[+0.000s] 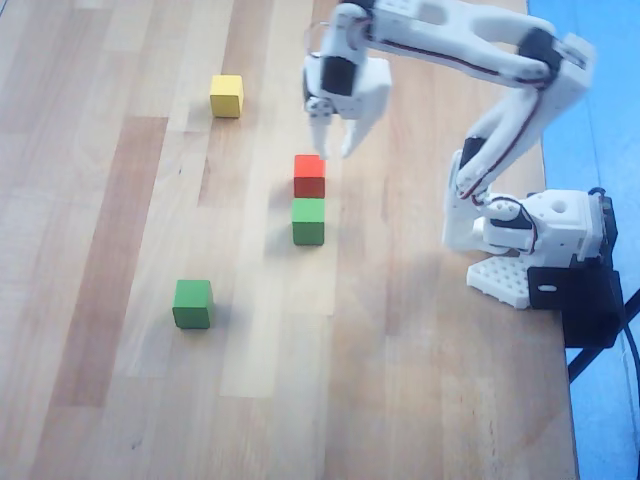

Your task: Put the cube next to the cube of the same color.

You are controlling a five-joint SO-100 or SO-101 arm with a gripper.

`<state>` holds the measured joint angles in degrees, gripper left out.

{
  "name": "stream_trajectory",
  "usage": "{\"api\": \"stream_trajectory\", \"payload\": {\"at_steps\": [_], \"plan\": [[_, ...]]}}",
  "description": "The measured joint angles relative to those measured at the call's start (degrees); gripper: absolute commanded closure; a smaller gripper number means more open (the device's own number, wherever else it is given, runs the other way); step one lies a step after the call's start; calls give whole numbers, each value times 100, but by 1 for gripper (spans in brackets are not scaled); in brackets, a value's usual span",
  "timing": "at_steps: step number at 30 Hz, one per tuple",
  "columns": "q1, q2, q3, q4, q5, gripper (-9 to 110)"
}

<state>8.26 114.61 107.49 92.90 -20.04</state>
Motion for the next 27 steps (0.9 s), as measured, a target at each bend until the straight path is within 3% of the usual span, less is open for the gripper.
{"api": "stream_trajectory", "payload": {"at_steps": [13, 27], "plan": [[0, -896, 281, -510, 958, 65], [-141, -1916, 756, -1512, 1028, 64]]}}
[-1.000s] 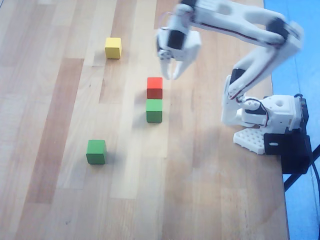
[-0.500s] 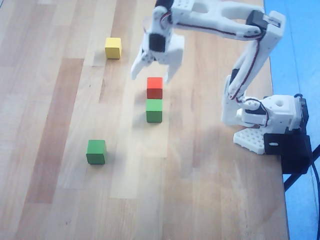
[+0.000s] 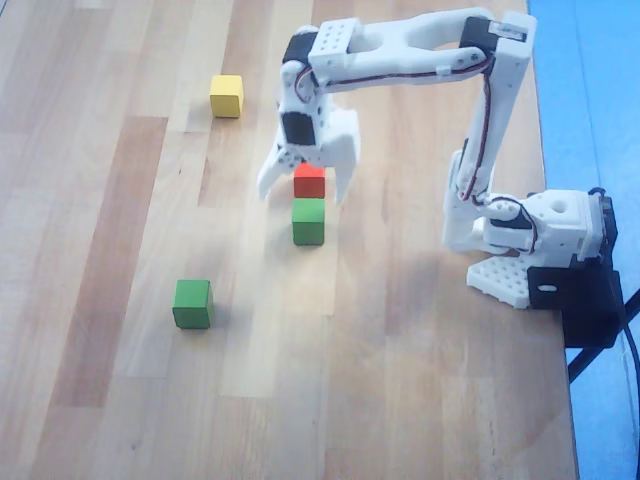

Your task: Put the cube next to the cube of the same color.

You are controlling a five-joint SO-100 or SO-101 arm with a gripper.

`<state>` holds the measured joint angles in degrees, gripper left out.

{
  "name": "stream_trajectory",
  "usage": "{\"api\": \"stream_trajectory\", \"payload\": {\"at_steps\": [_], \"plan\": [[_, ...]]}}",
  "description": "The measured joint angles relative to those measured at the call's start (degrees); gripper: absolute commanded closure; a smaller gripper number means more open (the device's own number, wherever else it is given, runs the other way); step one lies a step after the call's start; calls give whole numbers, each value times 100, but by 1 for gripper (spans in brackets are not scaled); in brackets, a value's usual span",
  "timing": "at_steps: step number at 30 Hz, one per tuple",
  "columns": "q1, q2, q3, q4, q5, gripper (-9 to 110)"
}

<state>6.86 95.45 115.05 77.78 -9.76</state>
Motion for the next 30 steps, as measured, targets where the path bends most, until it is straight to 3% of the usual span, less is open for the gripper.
{"api": "stream_trajectory", "payload": {"at_steps": [9, 21, 30], "plan": [[-264, -483, 26, -272, 0, 68], [-185, -791, 26, -738, 0, 102], [-185, -439, 35, -448, 0, 102]]}}
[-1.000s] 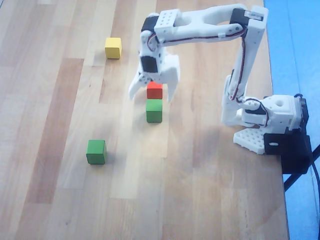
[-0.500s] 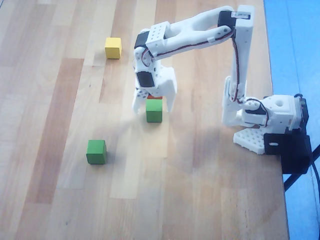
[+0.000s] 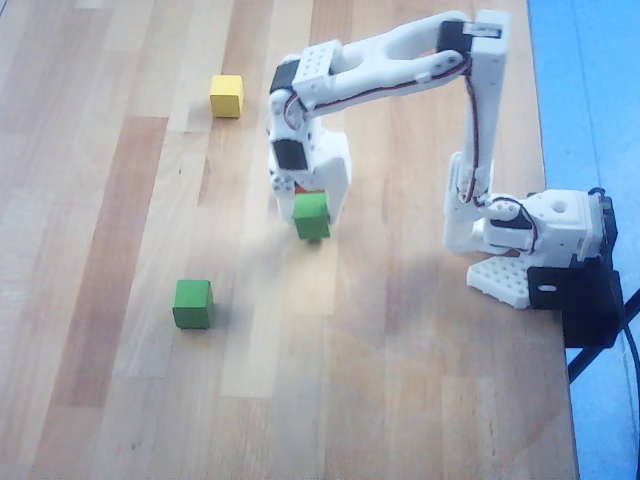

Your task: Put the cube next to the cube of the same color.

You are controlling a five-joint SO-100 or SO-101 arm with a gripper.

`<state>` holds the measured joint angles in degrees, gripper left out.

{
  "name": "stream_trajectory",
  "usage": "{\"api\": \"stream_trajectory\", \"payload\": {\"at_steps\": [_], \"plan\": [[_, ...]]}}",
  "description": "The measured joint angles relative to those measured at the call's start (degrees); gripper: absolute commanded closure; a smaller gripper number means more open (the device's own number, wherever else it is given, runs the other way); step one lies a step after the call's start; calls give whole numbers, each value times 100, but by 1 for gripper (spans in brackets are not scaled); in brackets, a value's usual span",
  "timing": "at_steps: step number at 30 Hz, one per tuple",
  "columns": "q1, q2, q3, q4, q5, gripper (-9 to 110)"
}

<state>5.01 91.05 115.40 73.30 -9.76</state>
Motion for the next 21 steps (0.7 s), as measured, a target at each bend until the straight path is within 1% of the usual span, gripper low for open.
{"api": "stream_trajectory", "payload": {"at_steps": [5, 8, 14, 17, 21], "plan": [[0, 923, -185, 378, 0, 102], [-114, 1187, -545, 571, 105, 102], [-782, 1222, -1230, 738, 1230, 102], [-1151, 932, -1547, 747, 1758, 102], [-1573, 422, -1942, 747, 2013, 102]]}}
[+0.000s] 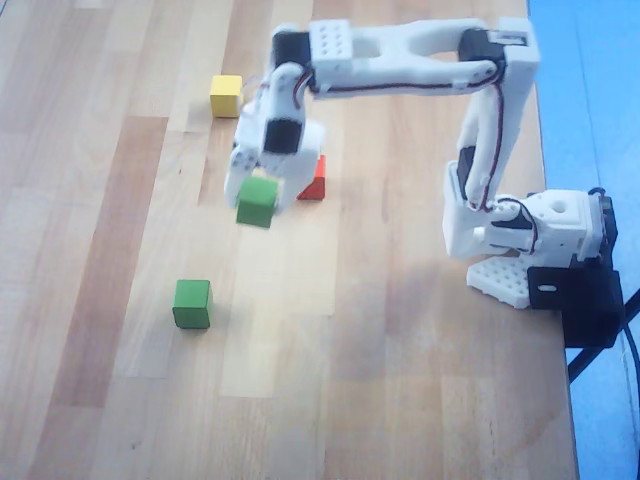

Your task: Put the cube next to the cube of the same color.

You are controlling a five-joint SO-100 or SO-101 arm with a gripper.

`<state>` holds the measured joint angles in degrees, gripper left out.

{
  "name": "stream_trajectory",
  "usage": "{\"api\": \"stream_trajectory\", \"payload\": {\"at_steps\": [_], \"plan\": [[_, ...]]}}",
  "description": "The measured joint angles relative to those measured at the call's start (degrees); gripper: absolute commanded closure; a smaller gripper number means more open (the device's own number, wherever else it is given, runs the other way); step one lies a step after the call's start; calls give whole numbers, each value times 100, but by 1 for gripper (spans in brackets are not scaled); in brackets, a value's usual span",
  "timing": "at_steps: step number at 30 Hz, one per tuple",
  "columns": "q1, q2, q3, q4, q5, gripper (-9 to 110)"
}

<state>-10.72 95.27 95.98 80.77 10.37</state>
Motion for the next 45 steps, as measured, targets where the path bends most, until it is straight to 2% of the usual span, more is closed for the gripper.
{"api": "stream_trajectory", "payload": {"at_steps": [9, 20, 28, 45], "plan": [[-501, -888, -272, -492, 62, 102], [-527, -1450, -272, -1116, -571, 102], [-527, -1819, -290, -1529, -650, 102], [53, -1925, -422, -1731, -677, 102]]}}
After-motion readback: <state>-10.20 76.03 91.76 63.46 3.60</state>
